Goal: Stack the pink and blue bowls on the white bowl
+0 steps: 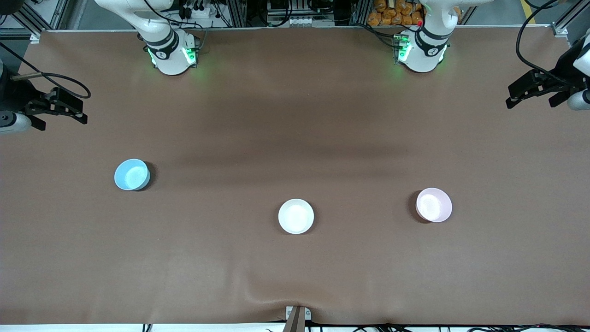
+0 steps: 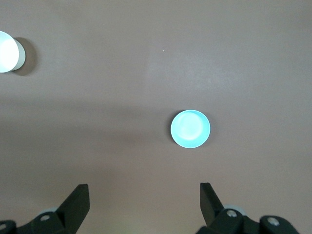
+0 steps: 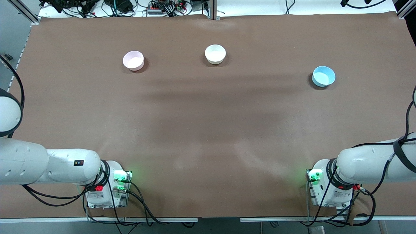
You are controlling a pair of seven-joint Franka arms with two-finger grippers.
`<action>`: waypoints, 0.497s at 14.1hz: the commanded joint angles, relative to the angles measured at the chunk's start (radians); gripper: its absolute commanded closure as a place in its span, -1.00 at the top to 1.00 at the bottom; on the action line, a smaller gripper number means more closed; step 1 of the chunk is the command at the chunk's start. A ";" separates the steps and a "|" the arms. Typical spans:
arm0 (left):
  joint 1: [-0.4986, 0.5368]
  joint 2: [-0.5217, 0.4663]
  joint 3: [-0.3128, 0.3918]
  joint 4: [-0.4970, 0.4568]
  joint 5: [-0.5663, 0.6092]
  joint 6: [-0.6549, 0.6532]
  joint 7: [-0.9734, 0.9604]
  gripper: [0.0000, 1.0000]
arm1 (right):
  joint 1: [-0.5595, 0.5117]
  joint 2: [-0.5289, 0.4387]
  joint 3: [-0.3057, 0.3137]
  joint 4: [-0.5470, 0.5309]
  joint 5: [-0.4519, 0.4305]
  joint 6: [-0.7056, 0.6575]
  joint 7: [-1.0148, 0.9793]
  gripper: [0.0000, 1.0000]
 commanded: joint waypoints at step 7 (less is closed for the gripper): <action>0.018 0.004 -0.006 0.016 0.015 -0.031 0.013 1.00 | -0.003 -0.015 0.000 -0.012 0.008 -0.002 -0.010 1.00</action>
